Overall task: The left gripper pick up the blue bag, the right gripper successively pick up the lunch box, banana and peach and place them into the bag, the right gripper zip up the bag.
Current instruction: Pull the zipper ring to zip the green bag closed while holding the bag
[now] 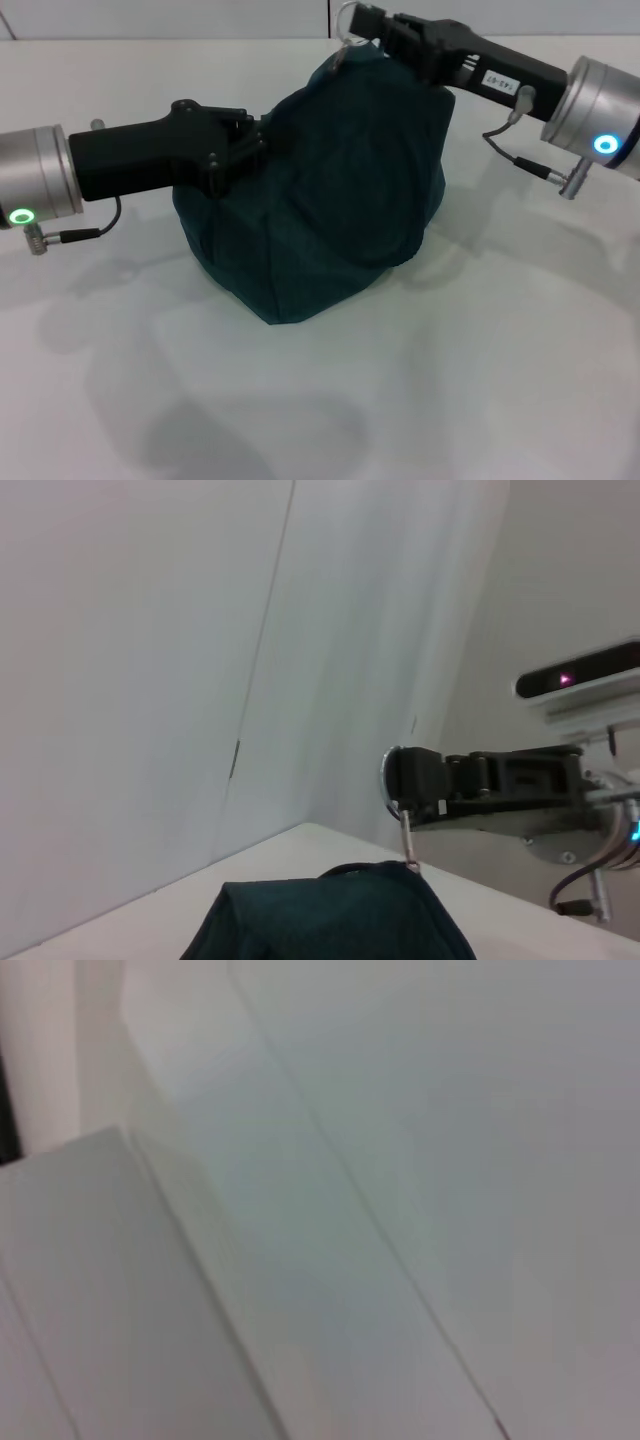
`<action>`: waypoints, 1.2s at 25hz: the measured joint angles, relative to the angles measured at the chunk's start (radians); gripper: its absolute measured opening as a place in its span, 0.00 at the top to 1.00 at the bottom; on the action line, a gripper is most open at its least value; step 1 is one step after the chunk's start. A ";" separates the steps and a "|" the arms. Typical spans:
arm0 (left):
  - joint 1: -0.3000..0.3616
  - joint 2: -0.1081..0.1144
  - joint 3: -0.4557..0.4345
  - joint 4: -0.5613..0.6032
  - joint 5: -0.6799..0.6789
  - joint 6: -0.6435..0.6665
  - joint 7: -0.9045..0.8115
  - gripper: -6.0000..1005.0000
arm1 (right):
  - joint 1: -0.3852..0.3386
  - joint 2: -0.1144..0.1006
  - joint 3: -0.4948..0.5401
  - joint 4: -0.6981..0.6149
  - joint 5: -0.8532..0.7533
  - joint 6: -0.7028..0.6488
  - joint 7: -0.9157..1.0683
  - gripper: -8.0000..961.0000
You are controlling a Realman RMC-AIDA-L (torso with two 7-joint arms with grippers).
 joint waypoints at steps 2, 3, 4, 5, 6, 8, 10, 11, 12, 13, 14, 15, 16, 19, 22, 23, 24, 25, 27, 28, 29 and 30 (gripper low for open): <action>0.001 0.000 0.000 0.000 -0.008 0.004 0.000 0.90 | -0.003 -0.001 0.001 0.023 0.027 -0.012 0.003 0.98; 0.002 0.000 0.000 0.000 -0.012 0.005 0.001 0.90 | -0.006 -0.002 0.002 0.030 0.036 -0.016 0.008 0.98; 0.003 0.000 0.000 0.000 -0.014 0.005 0.002 0.90 | -0.009 -0.002 0.002 0.035 0.043 -0.018 0.013 0.98; 0.005 0.000 0.000 0.000 -0.017 0.007 0.004 0.90 | -0.016 -0.003 0.003 0.038 0.051 -0.019 0.024 0.98; 0.006 0.000 0.000 0.000 -0.019 0.009 0.006 0.90 | -0.024 -0.003 0.005 0.040 0.060 -0.020 0.033 0.98; 0.009 0.000 0.000 0.000 -0.025 0.014 0.010 0.90 | -0.041 -0.003 0.007 0.044 0.082 -0.020 0.043 0.98; 0.011 0.000 0.000 0.000 -0.029 0.021 0.010 0.90 | -0.057 -0.003 0.007 0.049 0.105 -0.020 0.054 0.98; 0.012 0.000 0.000 0.000 -0.031 0.026 0.010 0.90 | -0.066 -0.003 0.007 0.052 0.119 -0.019 0.061 0.98; 0.012 0.000 0.000 0.000 -0.032 0.027 0.010 0.90 | -0.076 -0.003 0.007 0.056 0.135 -0.019 0.072 0.98; 0.013 0.000 0.000 0.000 -0.033 0.028 0.010 0.90 | -0.084 -0.003 0.007 0.060 0.147 -0.017 0.081 0.98; 0.014 0.000 0.000 0.000 -0.034 0.029 0.010 0.90 | -0.089 -0.004 0.007 0.065 0.159 -0.017 0.090 0.98; 0.014 0.000 0.000 0.000 -0.034 0.030 0.010 0.90 | -0.095 -0.004 0.007 0.076 0.174 -0.015 0.102 0.98; 0.014 0.000 0.000 0.000 -0.035 0.031 0.010 0.90 | -0.097 -0.004 0.007 0.089 0.186 -0.015 0.112 0.98; 0.016 0.000 0.000 0.000 -0.041 0.037 0.011 0.90 | -0.101 -0.004 0.007 0.123 0.211 -0.015 0.141 0.98; 0.017 0.000 0.000 0.000 -0.047 0.043 0.011 0.90 | -0.102 -0.004 0.008 0.153 0.221 -0.006 0.180 0.98; 0.017 0.000 0.000 0.000 -0.048 0.044 0.011 0.90 | -0.102 -0.004 0.008 0.160 0.223 -0.002 0.189 0.98; 0.018 0.000 0.000 0.000 -0.048 0.045 0.011 0.90 | -0.103 -0.004 0.008 0.165 0.225 0.001 0.198 0.98; 0.018 0.000 0.000 0.000 -0.048 0.045 0.011 0.90 | -0.103 -0.004 0.008 0.173 0.227 0.006 0.208 0.98; 0.019 0.000 0.000 0.000 -0.049 0.048 0.011 0.90 | -0.103 -0.004 0.009 0.187 0.230 0.015 0.223 0.98; 0.019 0.000 0.000 0.000 -0.050 0.050 0.011 0.90 | -0.104 -0.003 0.008 0.195 0.231 0.021 0.230 0.98; 0.020 -0.001 0.000 0.000 -0.054 0.051 0.012 0.90 | -0.104 -0.003 0.008 0.201 0.232 0.027 0.236 0.98; 0.021 -0.001 0.000 0.000 -0.058 0.052 0.015 0.90 | -0.105 -0.003 0.009 0.205 0.232 0.035 0.241 0.98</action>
